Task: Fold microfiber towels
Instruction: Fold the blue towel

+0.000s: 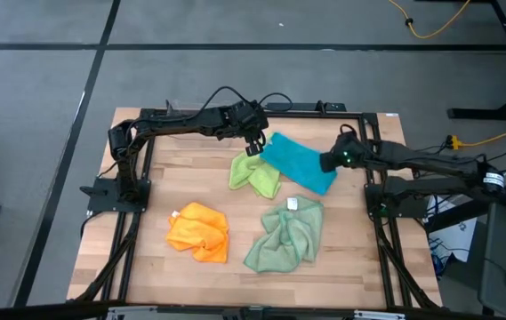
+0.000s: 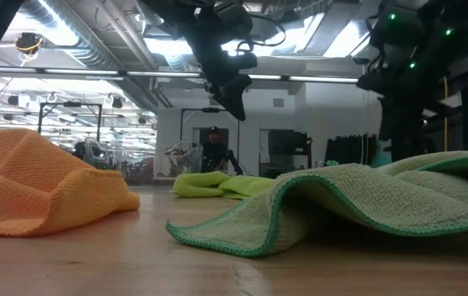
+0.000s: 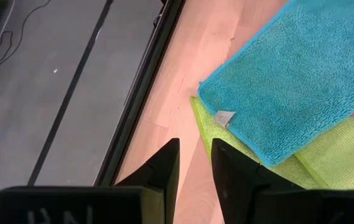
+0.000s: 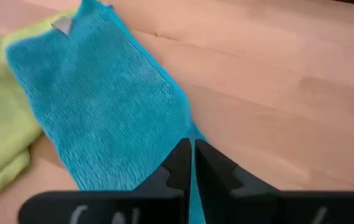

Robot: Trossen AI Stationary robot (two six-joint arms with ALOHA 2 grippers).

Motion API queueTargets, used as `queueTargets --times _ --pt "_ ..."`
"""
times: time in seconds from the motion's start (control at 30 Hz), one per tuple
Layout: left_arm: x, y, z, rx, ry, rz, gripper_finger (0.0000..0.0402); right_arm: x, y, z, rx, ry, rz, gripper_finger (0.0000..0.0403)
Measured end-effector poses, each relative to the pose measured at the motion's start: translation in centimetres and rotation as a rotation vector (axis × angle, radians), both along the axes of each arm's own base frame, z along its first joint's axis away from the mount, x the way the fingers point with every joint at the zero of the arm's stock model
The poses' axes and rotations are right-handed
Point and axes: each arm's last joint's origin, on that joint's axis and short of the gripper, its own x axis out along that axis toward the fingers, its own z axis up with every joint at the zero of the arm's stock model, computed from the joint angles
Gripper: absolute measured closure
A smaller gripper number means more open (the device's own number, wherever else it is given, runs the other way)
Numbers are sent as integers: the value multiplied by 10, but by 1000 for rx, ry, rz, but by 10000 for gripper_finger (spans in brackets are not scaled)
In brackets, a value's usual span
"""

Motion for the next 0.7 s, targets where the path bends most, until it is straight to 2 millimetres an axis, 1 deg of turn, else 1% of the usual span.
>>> queueTargets --times 0.1,0.2,0.3,0.47,0.7 --pt "0 0 0 0 0 0 317 -3 7 4 32 43 -14 378" --pt "0 0 0 0 0 0 317 -7 14 3 76 78 -31 377" --pt "0 0 0 0 0 0 317 -7 20 -2 96 86 -24 377" --pt "0 0 0 -1 -1 1 317 -8 30 -11 106 113 38 377" --pt "0 0 0 -1 -1 2 317 -5 32 -10 85 96 77 377"
